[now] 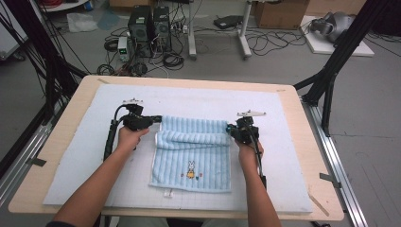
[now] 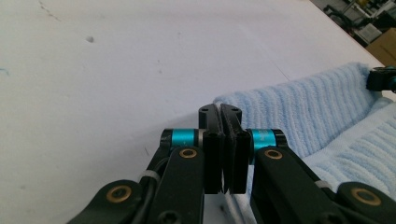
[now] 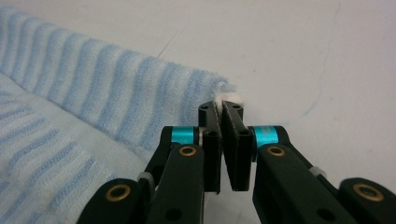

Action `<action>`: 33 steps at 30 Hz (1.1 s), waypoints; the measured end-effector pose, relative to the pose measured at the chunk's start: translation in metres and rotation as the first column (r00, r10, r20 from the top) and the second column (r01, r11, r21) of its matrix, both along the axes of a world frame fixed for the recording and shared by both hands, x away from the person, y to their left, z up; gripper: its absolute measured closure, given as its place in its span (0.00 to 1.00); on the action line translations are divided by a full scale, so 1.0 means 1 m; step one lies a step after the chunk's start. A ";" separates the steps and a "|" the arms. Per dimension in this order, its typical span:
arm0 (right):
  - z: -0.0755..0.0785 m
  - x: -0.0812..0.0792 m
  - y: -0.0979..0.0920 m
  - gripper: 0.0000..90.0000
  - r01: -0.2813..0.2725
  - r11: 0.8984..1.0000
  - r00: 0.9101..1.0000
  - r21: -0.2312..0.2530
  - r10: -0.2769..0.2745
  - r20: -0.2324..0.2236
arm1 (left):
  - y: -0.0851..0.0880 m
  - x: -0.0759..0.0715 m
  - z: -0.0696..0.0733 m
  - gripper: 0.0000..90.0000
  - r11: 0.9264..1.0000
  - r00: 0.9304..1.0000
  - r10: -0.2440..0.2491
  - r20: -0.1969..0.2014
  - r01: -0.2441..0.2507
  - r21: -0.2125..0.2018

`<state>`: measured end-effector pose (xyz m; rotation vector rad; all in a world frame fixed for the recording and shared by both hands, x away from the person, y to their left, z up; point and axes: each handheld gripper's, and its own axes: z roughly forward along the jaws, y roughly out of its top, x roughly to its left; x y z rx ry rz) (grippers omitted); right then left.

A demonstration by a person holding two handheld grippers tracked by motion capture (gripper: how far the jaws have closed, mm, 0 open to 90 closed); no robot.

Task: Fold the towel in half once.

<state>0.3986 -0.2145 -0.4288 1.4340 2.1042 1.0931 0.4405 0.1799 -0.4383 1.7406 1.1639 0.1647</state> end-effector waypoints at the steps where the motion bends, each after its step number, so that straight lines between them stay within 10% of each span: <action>1: 0.001 0.004 0.001 0.96 0.002 1.000 1.000 -0.002 -0.002 0.000 | 0.000 0.002 -0.001 0.97 1.000 1.000 0.007 -0.003 -0.007 -0.005; 6: -0.002 0.016 0.004 0.96 0.019 1.000 1.000 -0.005 -0.019 -0.014 | 0.002 0.007 -0.010 0.94 1.000 0.999 0.009 -0.047 -0.009 0.002; 10: -0.004 0.016 0.004 0.69 0.038 0.999 0.999 0.018 -0.038 -0.020 | 0.012 0.005 -0.008 0.56 0.997 0.995 0.026 -0.101 -0.033 -0.072; 20: -0.001 0.001 0.003 0.61 -0.099 0.986 0.994 0.133 0.105 -0.039 | 0.004 -0.017 -0.002 0.66 0.986 0.988 -0.131 -0.077 0.122 -0.115; 23: -0.001 -0.002 0.006 0.61 -0.124 0.988 0.989 0.094 0.131 -0.066 | -0.001 -0.023 -0.009 0.66 0.985 0.983 -0.157 -0.099 0.148 -0.086; 29: -0.005 -0.002 0.003 0.85 -0.139 0.985 0.981 0.098 0.151 -0.124 | -0.007 -0.035 -0.011 0.93 0.982 0.980 -0.189 -0.068 0.189 -0.004; 33: 0.000 -0.006 0.005 0.91 -0.153 0.987 0.984 0.057 0.157 -0.085 | -0.005 -0.039 -0.007 0.95 0.984 0.983 -0.180 -0.029 0.180 -0.012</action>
